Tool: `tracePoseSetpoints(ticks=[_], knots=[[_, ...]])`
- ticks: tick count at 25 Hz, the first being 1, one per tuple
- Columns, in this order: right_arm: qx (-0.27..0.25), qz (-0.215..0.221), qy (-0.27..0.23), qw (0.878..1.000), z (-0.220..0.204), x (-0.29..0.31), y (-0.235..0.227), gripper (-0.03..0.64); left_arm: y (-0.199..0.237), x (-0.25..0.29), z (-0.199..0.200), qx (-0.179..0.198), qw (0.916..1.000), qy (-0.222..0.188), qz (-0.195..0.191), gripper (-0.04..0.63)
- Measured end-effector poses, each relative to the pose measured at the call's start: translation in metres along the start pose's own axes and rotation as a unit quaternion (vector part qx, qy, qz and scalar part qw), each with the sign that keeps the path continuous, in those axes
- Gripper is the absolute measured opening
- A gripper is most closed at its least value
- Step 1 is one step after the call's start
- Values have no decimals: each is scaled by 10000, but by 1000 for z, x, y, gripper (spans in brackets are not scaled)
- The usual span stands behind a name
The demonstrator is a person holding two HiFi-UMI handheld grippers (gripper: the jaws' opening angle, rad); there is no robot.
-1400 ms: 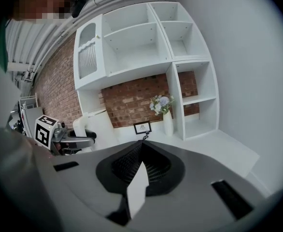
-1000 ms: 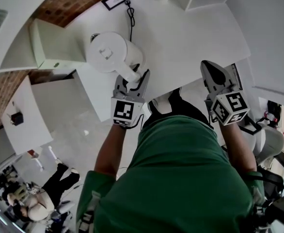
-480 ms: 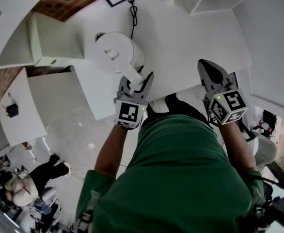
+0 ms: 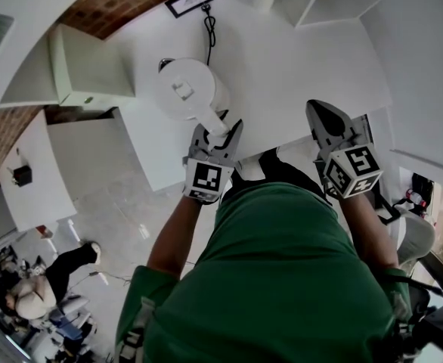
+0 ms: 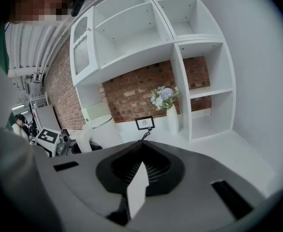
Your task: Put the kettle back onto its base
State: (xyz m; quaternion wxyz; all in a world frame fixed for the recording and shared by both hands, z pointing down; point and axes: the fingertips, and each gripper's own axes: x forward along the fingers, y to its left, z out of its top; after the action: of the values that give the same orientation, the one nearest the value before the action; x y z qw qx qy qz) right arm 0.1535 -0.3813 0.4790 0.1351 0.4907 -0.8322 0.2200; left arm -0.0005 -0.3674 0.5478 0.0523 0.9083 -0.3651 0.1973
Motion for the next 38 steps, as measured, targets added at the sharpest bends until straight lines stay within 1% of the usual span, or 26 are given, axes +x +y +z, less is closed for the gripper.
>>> tracePoseSetpoints(ticks=[3,5,7,10,15,17,18,20,22,23,26,28,30,34,38], knots=[[23,-41,-29,10000,-1,-6,4,12,-8,-1,-5,173,9998,65,-60,147],[30,-63,-46,10000,-2,-11,7,12,-9,-1,-5,157,9998,88,-23,147],[28,-74,-64,9999,-2,-14,10,12,-6,-2,-4,77,9998,151,96,147],[48,-83,-98,9999,-3,-16,16,12,-3,-2,-8,36,9988,436,205,149],[113,-120,-156,9997,-5,-20,26,12,-4,-4,-14,-1,9958,890,210,152],[105,-147,-189,9997,-7,-23,30,12,-4,-8,-21,-155,9925,1197,214,153],[103,-165,-206,9996,-8,-25,32,12,-5,-11,-29,-310,9893,1411,185,161],[105,-213,-235,9994,-8,-28,36,12,-6,-18,-47,-728,9805,1821,88,197],[118,-271,-256,9992,-7,-28,38,12,-3,-27,-61,-1099,9728,2037,50,223],[123,-301,-270,9991,-6,-28,38,12,1,-32,-65,-1227,9712,2044,66,225],[132,-388,-347,9986,-1,-31,39,12,12,-53,-66,-1520,9720,1787,127,232],[149,-445,-422,9980,4,-34,40,12,21,-72,-58,-1656,9750,1468,197,232],[144,-497,-522,9973,11,-36,42,12,33,-91,-46,-1712,9784,1121,281,232],[40,-571,-778,9953,35,-40,52,12,65,-130,-4,-1654,9844,367,478,230],[-142,-576,-1083,9924,65,-44,68,12,105,-174,52,-1379,9856,-432,882,216]])
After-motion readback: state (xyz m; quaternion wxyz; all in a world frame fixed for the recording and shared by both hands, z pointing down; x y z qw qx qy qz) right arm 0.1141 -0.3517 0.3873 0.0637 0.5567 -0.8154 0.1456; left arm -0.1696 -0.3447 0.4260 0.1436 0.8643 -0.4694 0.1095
